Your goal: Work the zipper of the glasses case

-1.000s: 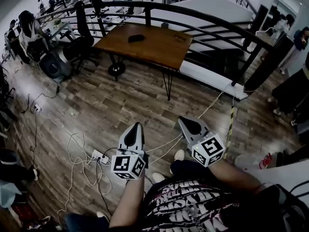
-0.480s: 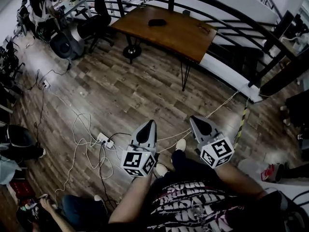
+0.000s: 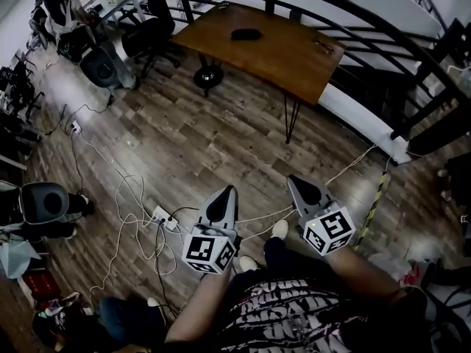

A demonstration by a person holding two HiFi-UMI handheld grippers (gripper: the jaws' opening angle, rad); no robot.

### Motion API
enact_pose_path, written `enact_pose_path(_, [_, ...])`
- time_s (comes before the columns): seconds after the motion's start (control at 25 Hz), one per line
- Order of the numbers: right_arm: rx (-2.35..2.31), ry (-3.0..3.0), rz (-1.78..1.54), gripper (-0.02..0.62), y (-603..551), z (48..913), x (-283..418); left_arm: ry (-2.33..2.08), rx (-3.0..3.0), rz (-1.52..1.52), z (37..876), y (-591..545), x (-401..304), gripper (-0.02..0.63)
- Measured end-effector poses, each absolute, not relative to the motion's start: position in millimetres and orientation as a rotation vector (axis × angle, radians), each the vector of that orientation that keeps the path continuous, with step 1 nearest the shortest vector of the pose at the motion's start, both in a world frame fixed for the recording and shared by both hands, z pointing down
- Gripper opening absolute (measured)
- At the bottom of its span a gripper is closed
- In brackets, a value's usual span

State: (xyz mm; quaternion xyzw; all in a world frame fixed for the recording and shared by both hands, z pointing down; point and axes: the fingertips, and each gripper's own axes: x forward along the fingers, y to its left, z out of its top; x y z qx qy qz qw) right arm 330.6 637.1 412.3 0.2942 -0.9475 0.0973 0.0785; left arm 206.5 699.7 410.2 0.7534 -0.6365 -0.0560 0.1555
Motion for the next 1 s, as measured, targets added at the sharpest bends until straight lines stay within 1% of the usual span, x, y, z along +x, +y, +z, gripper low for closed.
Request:
enact_pose_path(0.52, [0.82, -2.915, 0.213, -0.008, 541.6, 383.8, 349.9, -1.913, 2.195, -0.152, 381.0, 604.6, 232.1, 0.007])
enact_pose_path(0.76, [0.788, -2.944, 0.227, -0.009, 531.4, 379.4, 350.7, -1.956, 2.192, -0.131, 368.8, 590.8, 231.0, 0.006])
enact_pose_path(1.0, [0.787, -2.942, 0.22, -0.009, 531.2, 382.8, 344.8, -1.942, 2.191, -0.131, 376.8, 592.1, 224.9, 0.007])
